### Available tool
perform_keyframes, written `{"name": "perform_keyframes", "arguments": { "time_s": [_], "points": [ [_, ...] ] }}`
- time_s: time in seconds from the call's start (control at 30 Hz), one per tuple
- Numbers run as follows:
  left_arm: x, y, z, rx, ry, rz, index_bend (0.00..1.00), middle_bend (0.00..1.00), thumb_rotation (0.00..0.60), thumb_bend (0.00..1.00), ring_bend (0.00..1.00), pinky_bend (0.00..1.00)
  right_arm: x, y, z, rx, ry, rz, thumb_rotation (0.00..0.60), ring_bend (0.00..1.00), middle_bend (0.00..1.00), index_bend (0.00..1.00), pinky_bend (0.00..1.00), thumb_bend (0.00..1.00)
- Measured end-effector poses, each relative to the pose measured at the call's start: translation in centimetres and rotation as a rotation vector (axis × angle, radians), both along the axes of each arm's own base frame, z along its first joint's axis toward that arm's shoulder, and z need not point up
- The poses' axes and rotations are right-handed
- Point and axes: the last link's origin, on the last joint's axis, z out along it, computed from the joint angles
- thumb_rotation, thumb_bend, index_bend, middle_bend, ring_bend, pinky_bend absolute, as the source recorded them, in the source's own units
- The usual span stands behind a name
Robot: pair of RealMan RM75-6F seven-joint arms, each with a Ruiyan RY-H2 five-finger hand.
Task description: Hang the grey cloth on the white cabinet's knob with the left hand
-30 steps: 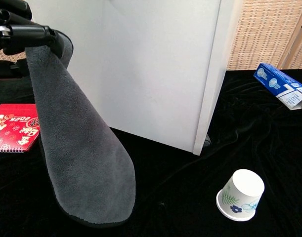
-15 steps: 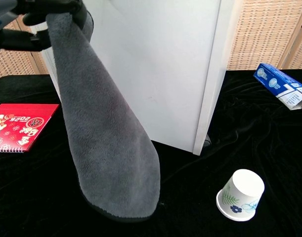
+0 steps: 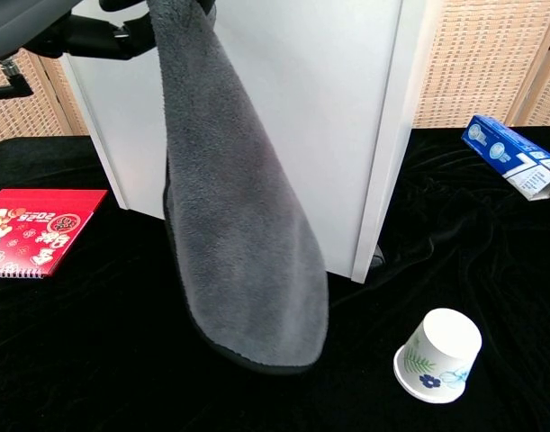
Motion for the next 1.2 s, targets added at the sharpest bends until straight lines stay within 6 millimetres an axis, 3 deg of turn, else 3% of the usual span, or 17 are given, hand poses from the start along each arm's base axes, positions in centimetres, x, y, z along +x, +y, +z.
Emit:
{"name": "perform_keyframes", "arguments": {
  "time_s": [0.37,0.77,1.2],
  "points": [
    [1.9,-0.2,-0.5,0.001,0.001,-0.010,0.78,0.84,0.600,0.53,0.80,0.68,0.0,0.1,0.1,0.000,-0.004,0.005,0.600,0.00,0.00,0.04,0.05,0.17],
    [2.0,-0.2,-0.1,0.011,0.002,0.008,0.78,0.84,0.600,0.53,0.80,0.68,0.1,0.1,0.1,0.000,-0.004,0.007,0.600,0.00,0.00,0.04,0.05,0.17],
    [2.2,0.2,-1.0,-0.002,0.010,0.021,0.78,0.84,0.600,0.53,0.80,0.68,0.0,0.1,-0.1,0.010,-0.004,0.005,0.600,0.00,0.00,0.04,0.05,0.17]
  ]
}}
